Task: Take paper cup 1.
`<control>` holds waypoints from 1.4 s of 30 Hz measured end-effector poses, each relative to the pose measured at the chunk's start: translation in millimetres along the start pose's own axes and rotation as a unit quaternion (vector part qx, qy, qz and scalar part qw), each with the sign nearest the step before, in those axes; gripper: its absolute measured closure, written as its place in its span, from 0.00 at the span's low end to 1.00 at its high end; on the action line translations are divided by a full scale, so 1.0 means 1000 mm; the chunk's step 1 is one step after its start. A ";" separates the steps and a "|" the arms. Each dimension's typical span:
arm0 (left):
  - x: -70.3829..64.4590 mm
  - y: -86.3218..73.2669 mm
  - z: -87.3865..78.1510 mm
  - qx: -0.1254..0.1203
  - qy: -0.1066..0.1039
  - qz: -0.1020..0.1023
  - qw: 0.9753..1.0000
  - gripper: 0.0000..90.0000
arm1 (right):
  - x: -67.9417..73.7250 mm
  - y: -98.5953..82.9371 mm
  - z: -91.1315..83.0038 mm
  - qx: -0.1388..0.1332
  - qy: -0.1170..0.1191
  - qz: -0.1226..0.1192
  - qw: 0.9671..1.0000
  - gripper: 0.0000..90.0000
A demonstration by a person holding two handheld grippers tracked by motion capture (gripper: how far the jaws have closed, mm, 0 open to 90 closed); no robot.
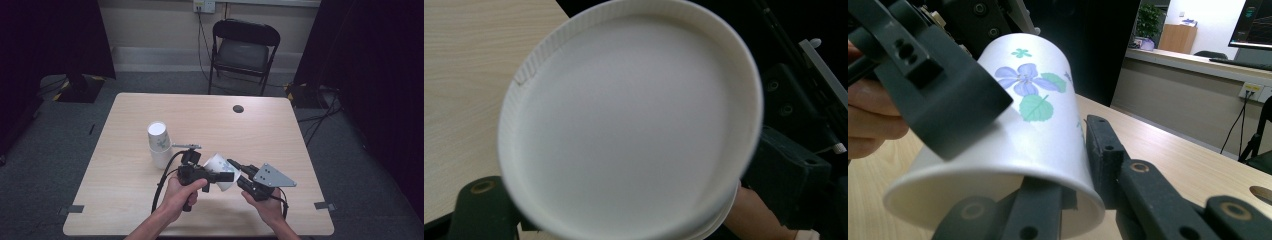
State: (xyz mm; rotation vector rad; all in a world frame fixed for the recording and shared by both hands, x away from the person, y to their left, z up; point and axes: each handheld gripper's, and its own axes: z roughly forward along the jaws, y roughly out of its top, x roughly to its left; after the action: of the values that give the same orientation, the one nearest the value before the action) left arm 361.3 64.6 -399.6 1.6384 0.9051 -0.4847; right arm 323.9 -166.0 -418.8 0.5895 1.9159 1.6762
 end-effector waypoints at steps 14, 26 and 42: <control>0.002 0.000 -0.004 0.000 -0.010 0.017 1.000 0.21 | -0.008 0.001 -0.005 -0.001 -0.010 0.010 1.000 0.95; 0.004 0.000 -0.006 0.005 0.006 0.056 0.998 0.19 | -0.016 0.005 -0.009 0.000 -0.022 0.020 1.000 0.95; 0.002 -0.002 -0.020 -0.016 0.105 0.124 0.987 0.19 | -0.022 0.007 -0.007 0.030 -0.033 0.048 0.998 0.95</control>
State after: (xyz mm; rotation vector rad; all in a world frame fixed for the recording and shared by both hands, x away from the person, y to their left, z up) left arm 358.2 84.1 -397.2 1.7662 0.8415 -0.1278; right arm 336.2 -184.6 -409.3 0.7616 1.9231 1.6407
